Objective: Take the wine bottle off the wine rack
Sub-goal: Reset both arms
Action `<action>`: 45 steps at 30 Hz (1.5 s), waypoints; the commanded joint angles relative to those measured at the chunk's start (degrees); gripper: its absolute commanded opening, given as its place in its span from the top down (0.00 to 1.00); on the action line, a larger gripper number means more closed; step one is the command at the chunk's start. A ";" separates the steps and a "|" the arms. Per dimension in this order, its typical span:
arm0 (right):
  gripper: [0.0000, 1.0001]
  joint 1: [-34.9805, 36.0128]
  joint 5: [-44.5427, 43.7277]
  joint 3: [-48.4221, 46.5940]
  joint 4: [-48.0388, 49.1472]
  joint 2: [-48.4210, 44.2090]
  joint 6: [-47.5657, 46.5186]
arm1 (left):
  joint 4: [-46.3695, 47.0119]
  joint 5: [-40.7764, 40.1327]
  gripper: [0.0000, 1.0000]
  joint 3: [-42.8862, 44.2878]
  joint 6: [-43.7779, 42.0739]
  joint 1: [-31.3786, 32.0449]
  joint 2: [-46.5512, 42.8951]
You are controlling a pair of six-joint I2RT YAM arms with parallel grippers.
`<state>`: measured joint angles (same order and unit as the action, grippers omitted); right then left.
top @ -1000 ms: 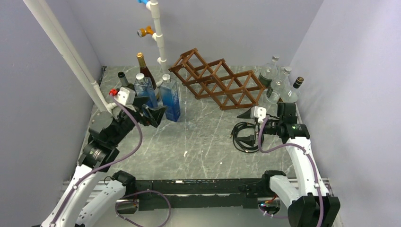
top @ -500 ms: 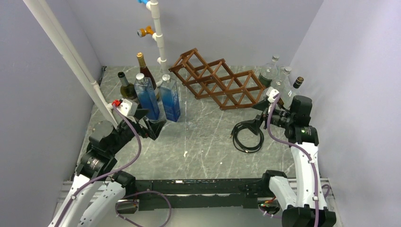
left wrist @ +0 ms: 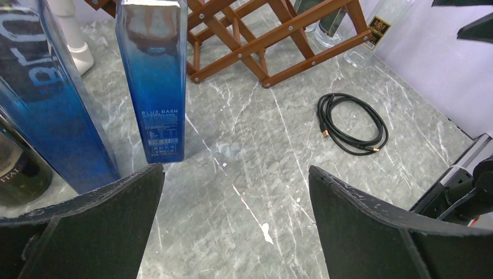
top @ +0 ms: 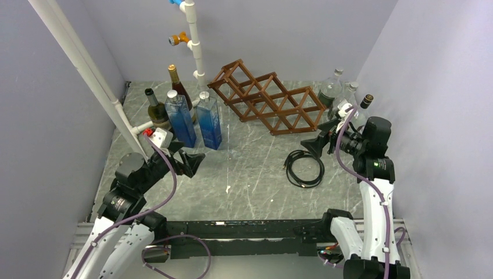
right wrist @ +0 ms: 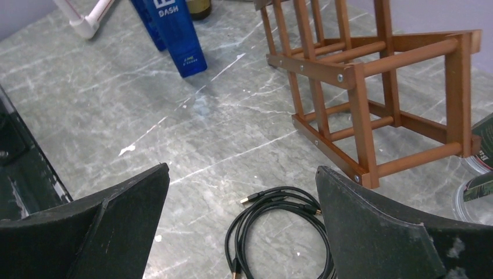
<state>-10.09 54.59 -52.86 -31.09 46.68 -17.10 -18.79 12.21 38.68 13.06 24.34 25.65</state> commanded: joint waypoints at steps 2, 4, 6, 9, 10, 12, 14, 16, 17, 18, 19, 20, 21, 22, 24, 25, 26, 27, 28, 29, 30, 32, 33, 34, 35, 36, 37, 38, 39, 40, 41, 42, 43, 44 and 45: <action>0.00 -1.19 -3.23 -0.70 6.75 -1.32 9.89 | 0.69 -0.69 0.01 -2.50 1.06 -0.32 -1.80; 0.00 -1.41 -4.77 -0.58 7.37 -1.49 11.72 | 0.70 -0.99 0.00 -3.33 1.22 -0.28 -2.26; 0.00 -1.57 -5.87 -0.49 7.74 -1.65 12.87 | 0.68 -1.24 0.01 -3.83 1.27 -0.32 -2.73; 0.00 -1.94 -6.25 0.00 8.34 -1.98 14.15 | 0.40 -1.90 0.00 -4.21 1.15 -0.29 -3.09; 0.00 -2.02 -6.32 0.22 8.47 -2.06 14.36 | 0.30 -2.15 0.01 -4.30 1.10 -0.30 -3.21; 0.00 -2.19 -6.82 0.74 8.78 -2.32 15.09 | 0.11 -2.60 0.00 -4.46 1.09 -0.33 -3.30; 0.00 -2.35 -8.08 0.99 9.29 -2.54 16.53 | -0.20 -2.90 0.01 -4.63 1.09 -0.33 -3.45; 0.00 -2.47 -10.18 1.04 9.78 -2.72 18.60 | -0.44 -3.35 0.00 -4.95 0.99 -0.31 -3.66; 0.00 -2.48 -11.29 1.01 9.92 -2.81 19.47 | -0.58 -3.52 0.01 -5.07 0.95 -0.32 -3.82; 0.00 -2.56 -12.15 0.93 9.91 -2.89 19.94 | -0.82 -3.77 0.00 -5.16 0.89 -0.26 -3.91; 0.00 -2.57 -12.56 1.00 9.95 -2.97 20.01 | -0.96 -3.97 0.00 -5.25 0.80 -0.31 -3.98; 0.00 -2.64 -12.65 1.15 9.99 -3.06 20.08 | -1.06 -4.17 0.00 -5.27 0.74 -0.28 -4.02; 0.00 -2.65 -12.40 1.23 10.00 -3.12 20.06 | -1.22 -4.37 0.00 -5.28 0.62 -0.30 -4.12; 0.00 -2.66 -12.07 1.45 10.07 -3.21 19.88 | -1.38 -4.50 0.00 -5.28 0.58 -0.26 -4.12; 0.00 -2.74 -11.91 1.89 10.22 -3.33 19.74 | -1.55 -4.73 0.00 -5.28 0.56 -0.26 -4.12; 0.00 -2.74 -11.98 1.96 10.26 -3.30 19.74 | -1.55 -4.81 0.01 -5.27 0.51 -0.26 -4.12; 0.00 -2.75 -12.23 1.97 10.26 -3.36 19.74 | -1.62 -4.91 0.01 -5.28 0.48 -0.28 -4.12; 0.00 -2.75 -12.61 1.95 10.26 -3.42 19.77 | -1.68 -4.99 0.00 -5.28 0.48 -0.26 -4.12; 0.00 -2.75 -12.88 1.97 10.26 -3.51 19.74 | -1.75 -5.00 0.01 -5.28 0.48 -0.26 -4.12; 0.00 -2.80 -13.00 1.97 10.18 -3.52 19.70 | -1.82 -5.08 0.01 -5.28 0.48 -0.26 -4.16; 0.00 -2.83 -12.90 2.03 10.17 -3.52 19.58 | -1.84 -5.20 0.00 -5.27 0.48 -0.30 -4.20; 0.00 -2.83 -12.48 2.12 10.17 -3.61 19.29 | -1.87 -5.24 0.01 -5.28 0.39 -0.26 -4.28; 0.00 -2.88 -12.41 2.17 10.17 -3.61 19.16 | -1.99 -5.30 0.01 -5.28 0.34 -0.31 -4.29; 0.00 -2.85 -12.40 2.24 10.17 -3.61 19.13 | -1.97 -5.35 0.00 -5.27 0.34 -0.28 -4.34; 0.00 -2.91 -12.44 2.31 10.17 -3.65 19.00 | -1.97 -5.46 0.01 -5.28 0.25 -0.26 -4.37; 0.00 -2.92 -12.53 2.28 10.22 -3.66 18.95 | -2.03 -5.44 0.01 -5.23 0.25 -0.26 -4.38; 0.00 -2.92 -12.68 2.31 10.26 -3.67 18.95 | -2.04 -5.55 0.01 -5.27 0.28 -0.26 -4.38; 0.00 -2.92 -12.81 2.40 10.26 -3.69 18.95 | -2.04 -5.60 0.00 -5.28 0.24 -0.26 -4.38; 0.00 -2.92 -12.96 2.41 10.20 -3.70 18.95 | -2.12 -5.61 0.00 -5.28 0.14 -0.30 -4.38; 0.00 -2.92 -13.05 2.41 10.33 -3.70 18.95 | -2.14 -5.74 0.00 -5.23 0.16 -0.28 -4.38; 0.00 -2.98 -13.10 2.41 10.35 -3.70 18.95 | -2.14 -5.70 0.00 -5.27 0.13 -0.26 -4.38; 0.00 -3.00 -13.10 2.33 10.28 -3.70 18.88 | -2.21 -5.70 0.00 -5.28 0.05 -0.29 -4.38; 0.00 -3.01 -13.10 2.22 10.26 -3.70 18.80 | -2.27 -5.81 0.00 -5.28 0.02 -0.26 -4.38; 0.00 -3.01 -13.17 2.22 10.26 -3.70 18.78 | -2.23 -5.79 0.00 -5.28 0.01 -0.26 -4.34; 0.00 -3.01 -13.19 2.23 10.26 -3.70 18.77 | -2.29 -5.79 0.01 -5.21 0.03 -0.30 -4.30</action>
<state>-12.73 42.19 -50.48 -22.87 43.75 1.30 -21.96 7.31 33.32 13.23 24.34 21.82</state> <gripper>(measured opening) 0.994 0.995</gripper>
